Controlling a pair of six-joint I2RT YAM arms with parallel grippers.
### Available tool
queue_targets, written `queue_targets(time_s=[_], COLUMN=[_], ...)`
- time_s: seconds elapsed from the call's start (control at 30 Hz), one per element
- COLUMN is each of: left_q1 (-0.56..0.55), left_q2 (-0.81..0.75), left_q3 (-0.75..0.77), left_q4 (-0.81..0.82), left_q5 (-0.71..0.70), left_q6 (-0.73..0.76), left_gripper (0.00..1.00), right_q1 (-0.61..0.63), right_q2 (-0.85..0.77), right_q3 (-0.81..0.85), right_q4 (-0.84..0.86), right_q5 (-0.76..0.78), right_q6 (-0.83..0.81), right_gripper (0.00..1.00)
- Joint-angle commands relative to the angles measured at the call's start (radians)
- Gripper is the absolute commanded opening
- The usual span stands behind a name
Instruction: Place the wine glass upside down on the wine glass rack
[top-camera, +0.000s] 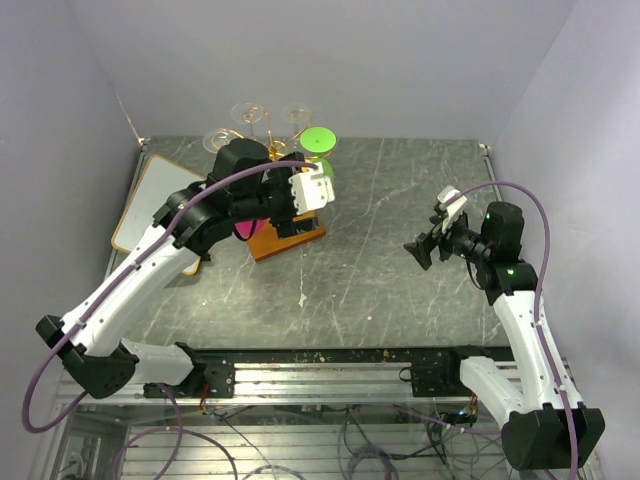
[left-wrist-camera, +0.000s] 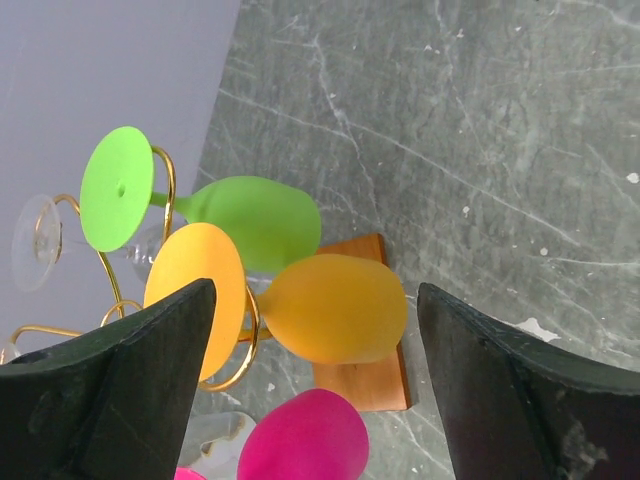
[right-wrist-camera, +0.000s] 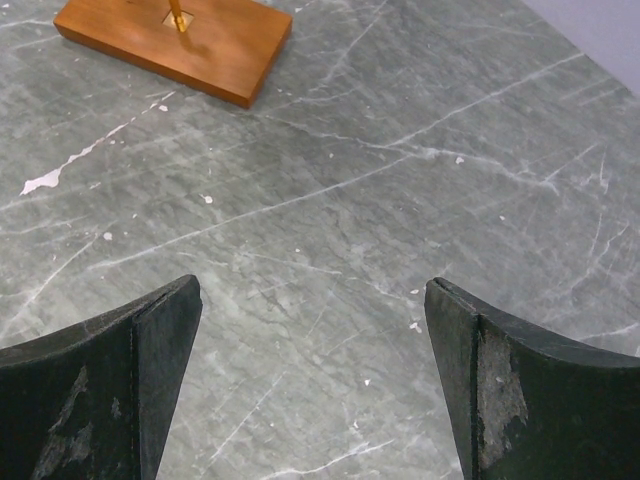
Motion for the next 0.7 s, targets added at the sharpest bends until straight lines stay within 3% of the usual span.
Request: queue_targets(time_s=[0.0, 0.1, 0.3, 0.33, 0.43, 0.67], left_q1=[0.029, 0.07, 0.21, 0.272, 0.381, 0.535], left_q2=[-0.056, -0.085, -0.151, -0.188, -0.235, -0.362], left_q3=[0.032, 0.03, 0.018, -0.009, -0.057, -0.255], left_q4=[-0.025, -0.028, 0.051, 0.115, 0.192, 0.294], left_q5=[0.102, 0.149, 0.121, 0.058, -0.078, -0.435], left_q6=[-0.025, -0.068, -0.26, -0.337, -0.443, -0.471], left_gripper=[0.93, 1.0, 1.0, 1.0, 1.0, 0.99], right_q1=[-0.006, -0.006, -0.011, -0.012, -0.014, -0.014], right_q2=[-0.004, -0.001, 0.012, 0.021, 0.043, 0.059], right_q3=[-0.01, -0.014, -0.023, -0.025, -0.02, -0.004], right_q4=[0.035, 0.054, 0.121, 0.152, 0.179, 0.228], right_q5=[0.034, 0.071, 0.243, 0.357, 0.48, 0.605], right_q6=[0.017, 0.035, 0.106, 0.13, 0.168, 0.273], right_gripper=[0.94, 0.94, 0.99, 1.0, 1.0, 1.0])
